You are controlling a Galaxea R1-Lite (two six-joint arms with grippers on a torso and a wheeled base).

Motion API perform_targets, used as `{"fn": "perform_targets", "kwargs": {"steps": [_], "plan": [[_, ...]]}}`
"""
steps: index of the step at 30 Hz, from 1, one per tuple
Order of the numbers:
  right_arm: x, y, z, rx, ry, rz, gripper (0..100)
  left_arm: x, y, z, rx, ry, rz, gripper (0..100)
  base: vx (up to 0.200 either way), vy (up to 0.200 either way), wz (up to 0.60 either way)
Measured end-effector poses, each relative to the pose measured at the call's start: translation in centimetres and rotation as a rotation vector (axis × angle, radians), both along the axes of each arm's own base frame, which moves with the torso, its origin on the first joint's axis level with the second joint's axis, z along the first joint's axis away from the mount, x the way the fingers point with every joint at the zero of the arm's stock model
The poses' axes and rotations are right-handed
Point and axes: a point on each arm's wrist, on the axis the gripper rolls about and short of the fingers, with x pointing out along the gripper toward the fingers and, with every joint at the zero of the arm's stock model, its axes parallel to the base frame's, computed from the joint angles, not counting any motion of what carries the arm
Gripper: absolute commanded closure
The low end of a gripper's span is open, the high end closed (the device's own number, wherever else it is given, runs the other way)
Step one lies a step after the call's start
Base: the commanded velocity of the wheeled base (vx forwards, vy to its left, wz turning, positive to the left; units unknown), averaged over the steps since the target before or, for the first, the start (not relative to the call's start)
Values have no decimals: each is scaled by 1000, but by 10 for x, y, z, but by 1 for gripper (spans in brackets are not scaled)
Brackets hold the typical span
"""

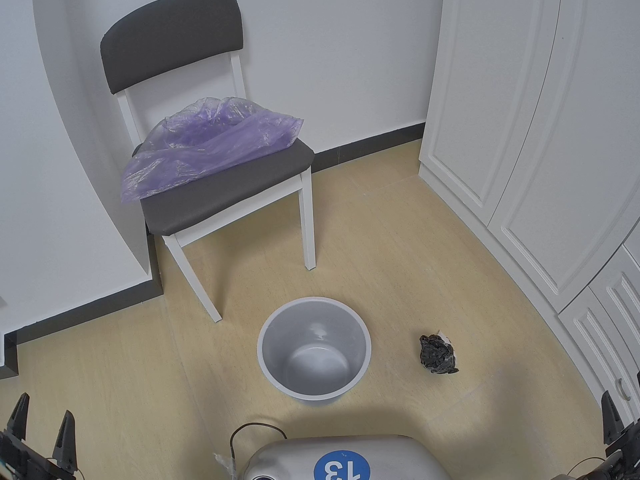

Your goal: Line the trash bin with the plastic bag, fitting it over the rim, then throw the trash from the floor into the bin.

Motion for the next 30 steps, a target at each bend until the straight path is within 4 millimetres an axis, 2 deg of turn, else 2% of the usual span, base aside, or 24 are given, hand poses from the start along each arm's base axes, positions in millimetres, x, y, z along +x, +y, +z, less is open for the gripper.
{"fn": "perform_targets", "kwargs": {"steps": [5, 9, 13, 17, 24, 28, 30], "plan": [[0, 0, 0, -25, 0, -18, 0, 0, 0, 6, -6, -49, -19, 0, 0, 0, 0], [0, 0, 6, -23, -53, -4, 0, -9, -2, 33, -48, -191, -93, 0, 0, 0, 0], [-7, 1, 32, 20, -190, 45, 0, -17, -3, 57, -45, -264, -151, 0, 0, 0, 0], [-11, 2, 60, 35, -223, 80, 0, -16, -4, 81, -6, -260, -184, 0, 0, 0, 0], [4, 2, 116, 36, -259, 85, 0, 18, -4, 121, 82, -154, -196, 0, 0, 0, 0], [27, 1, 148, 41, -284, 50, 0, 50, -4, 137, 146, -83, -190, 0, 0, 0, 0], [46, 0, 164, 46, -293, 24, 0, 75, -4, 144, 188, -36, -182, 0, 0, 0, 0]]}}
